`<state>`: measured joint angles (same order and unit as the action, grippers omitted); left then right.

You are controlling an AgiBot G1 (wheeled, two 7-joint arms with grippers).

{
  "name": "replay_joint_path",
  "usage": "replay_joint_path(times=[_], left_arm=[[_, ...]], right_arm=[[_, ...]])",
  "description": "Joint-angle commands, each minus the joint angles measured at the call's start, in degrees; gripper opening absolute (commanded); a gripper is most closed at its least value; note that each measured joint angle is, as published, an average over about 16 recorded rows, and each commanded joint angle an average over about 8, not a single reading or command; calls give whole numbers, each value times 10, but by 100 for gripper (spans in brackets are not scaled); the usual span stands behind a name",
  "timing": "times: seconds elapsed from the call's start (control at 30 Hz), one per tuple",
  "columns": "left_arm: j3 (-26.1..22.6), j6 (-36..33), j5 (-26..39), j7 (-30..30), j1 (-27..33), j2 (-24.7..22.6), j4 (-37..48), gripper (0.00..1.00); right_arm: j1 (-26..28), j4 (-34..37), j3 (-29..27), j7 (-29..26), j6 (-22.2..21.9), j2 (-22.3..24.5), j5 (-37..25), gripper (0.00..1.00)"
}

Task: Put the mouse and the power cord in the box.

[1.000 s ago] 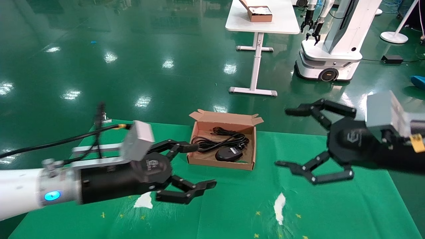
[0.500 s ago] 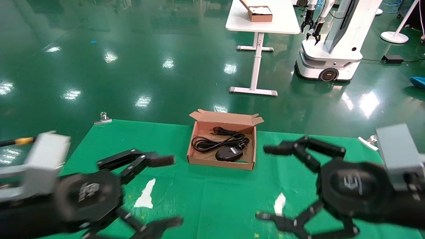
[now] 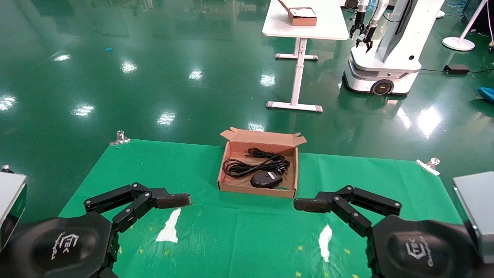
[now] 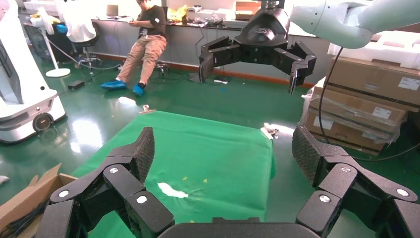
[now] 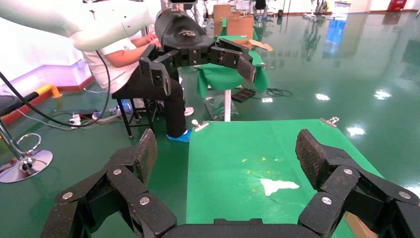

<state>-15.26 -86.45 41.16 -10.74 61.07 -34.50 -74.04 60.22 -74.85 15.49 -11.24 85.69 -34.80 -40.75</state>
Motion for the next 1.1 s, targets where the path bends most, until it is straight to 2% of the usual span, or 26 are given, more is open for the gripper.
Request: replay_joint_path(times=[0.03, 1.1], left_arm=[[-1, 1, 0, 0, 0, 0, 0, 100], [-7, 7, 6, 0, 4, -5, 5, 100]], right_arm=[[0, 0, 0, 0, 0, 0, 0, 100], [15, 14, 6, 6, 0, -2, -12, 100]])
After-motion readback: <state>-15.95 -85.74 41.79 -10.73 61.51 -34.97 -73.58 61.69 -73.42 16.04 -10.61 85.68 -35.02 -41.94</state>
